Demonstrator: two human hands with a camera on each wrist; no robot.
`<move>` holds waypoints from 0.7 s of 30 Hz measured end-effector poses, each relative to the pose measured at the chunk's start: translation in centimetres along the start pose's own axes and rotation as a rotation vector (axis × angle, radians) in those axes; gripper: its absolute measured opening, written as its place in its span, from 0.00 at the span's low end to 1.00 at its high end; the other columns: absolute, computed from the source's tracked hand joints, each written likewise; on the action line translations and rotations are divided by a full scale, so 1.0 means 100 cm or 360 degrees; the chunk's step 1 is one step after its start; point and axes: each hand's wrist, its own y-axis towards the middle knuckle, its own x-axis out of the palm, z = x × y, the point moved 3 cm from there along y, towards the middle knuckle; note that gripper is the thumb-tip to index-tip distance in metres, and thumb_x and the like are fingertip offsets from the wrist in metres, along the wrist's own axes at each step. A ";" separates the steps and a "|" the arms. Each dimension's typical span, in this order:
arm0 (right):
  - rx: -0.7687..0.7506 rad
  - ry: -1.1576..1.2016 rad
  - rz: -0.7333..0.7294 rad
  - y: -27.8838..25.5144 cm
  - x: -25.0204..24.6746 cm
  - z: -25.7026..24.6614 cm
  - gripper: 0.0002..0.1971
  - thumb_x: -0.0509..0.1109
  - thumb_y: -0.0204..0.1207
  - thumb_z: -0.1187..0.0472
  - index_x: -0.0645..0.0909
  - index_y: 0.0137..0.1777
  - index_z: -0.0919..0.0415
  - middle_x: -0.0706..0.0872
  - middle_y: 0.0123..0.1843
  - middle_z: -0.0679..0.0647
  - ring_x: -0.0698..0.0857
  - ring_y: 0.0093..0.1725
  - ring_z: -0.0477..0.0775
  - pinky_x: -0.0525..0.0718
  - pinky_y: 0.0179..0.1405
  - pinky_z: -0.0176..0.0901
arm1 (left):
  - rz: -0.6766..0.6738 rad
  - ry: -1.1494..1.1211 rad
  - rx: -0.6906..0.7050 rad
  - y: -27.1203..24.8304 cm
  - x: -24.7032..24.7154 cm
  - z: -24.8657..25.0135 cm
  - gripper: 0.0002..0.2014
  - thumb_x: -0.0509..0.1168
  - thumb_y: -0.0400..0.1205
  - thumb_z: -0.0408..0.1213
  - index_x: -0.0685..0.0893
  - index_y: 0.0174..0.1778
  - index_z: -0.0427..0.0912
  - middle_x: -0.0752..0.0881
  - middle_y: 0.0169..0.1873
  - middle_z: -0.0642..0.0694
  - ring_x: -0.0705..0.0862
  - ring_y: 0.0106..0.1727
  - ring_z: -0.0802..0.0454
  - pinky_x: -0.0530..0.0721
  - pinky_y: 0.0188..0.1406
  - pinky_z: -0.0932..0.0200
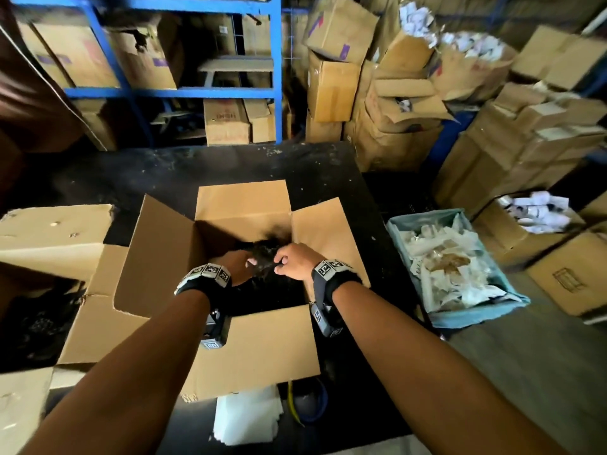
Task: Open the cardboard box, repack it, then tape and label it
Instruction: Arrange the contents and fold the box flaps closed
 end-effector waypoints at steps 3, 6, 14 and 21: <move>-0.0050 0.0085 0.0177 -0.023 -0.016 0.006 0.14 0.73 0.81 0.57 0.88 0.64 0.61 0.90 0.63 0.58 0.87 0.62 0.60 0.83 0.61 0.47 | 0.0174 -0.0169 -0.0006 -0.007 -0.006 0.027 0.15 0.69 0.82 0.44 0.86 0.64 0.46 0.89 0.62 0.44 0.86 0.63 0.43 0.82 0.64 0.53; -0.0090 0.0226 0.0315 -0.055 -0.033 0.027 0.09 0.75 0.79 0.60 0.91 0.56 0.61 0.91 0.56 0.57 0.88 0.56 0.57 0.81 0.52 0.41 | 0.0264 -0.0272 0.0031 -0.023 -0.001 0.061 0.14 0.70 0.81 0.45 0.88 0.61 0.46 0.90 0.60 0.43 0.87 0.62 0.45 0.82 0.65 0.54; 0.0048 0.0201 0.0691 -0.140 -0.063 0.115 0.10 0.67 0.76 0.68 0.90 0.49 0.61 0.93 0.51 0.59 0.89 0.54 0.62 0.87 0.52 0.49 | 0.0343 -0.0557 0.0201 -0.123 0.044 0.121 0.07 0.69 0.81 0.43 0.90 0.48 0.46 0.92 0.41 0.49 0.90 0.44 0.52 0.87 0.53 0.51; 0.0430 0.0168 0.0680 -0.179 -0.020 0.197 0.11 0.62 0.79 0.67 0.87 0.53 0.64 0.90 0.55 0.62 0.88 0.58 0.68 0.84 0.51 0.49 | -0.0078 -0.0669 -0.0091 -0.267 0.194 0.078 0.09 0.70 0.81 0.51 0.88 0.43 0.51 0.91 0.35 0.52 0.89 0.37 0.56 0.88 0.43 0.52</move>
